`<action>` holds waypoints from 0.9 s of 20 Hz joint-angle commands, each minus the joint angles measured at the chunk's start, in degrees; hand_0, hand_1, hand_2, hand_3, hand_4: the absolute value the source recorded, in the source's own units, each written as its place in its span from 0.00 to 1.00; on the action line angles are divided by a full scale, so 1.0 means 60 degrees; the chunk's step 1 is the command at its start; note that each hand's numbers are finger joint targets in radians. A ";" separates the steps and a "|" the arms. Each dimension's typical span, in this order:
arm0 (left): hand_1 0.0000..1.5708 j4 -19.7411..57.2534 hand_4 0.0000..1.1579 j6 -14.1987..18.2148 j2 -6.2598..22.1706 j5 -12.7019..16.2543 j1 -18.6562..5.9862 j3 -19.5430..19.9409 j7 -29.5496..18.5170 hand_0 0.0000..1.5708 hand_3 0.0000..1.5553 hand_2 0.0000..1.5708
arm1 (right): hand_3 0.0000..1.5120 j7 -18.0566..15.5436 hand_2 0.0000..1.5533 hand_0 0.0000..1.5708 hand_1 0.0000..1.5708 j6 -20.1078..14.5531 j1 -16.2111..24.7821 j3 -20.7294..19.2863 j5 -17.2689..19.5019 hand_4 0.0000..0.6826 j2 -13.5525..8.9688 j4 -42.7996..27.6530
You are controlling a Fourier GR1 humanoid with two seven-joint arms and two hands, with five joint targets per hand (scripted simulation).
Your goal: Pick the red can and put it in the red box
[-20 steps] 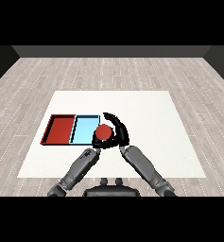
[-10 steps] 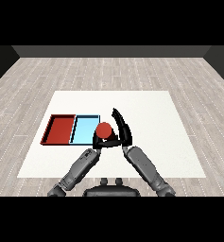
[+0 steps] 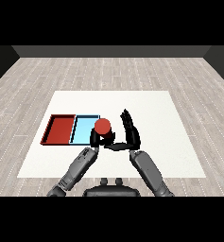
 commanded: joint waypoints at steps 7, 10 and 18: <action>1.00 -0.0250 0.98 -0.0910 0.1099 0.0061 -0.0285 0.1647 0.0450 1.00 0.95 1.00 | 0.00 -0.0223 0.00 0.00 0.00 0.1673 0.2168 -0.1671 -0.1312 0.00 -0.1565 -0.2228; 1.00 -0.0152 0.97 -0.0828 0.1524 -0.0162 -0.0132 0.2064 0.0497 1.00 0.96 1.00 | 0.00 -0.0591 0.00 0.00 0.00 0.1797 0.2540 -0.2029 -0.1359 0.00 -0.1538 -0.1883; 1.00 -0.0726 0.97 -0.0911 0.3915 -0.0809 0.0289 0.2848 0.2048 1.00 0.96 1.00 | 0.00 -0.0251 0.00 0.00 0.00 0.1745 0.3124 -0.2764 -0.1493 0.00 -0.1798 -0.2114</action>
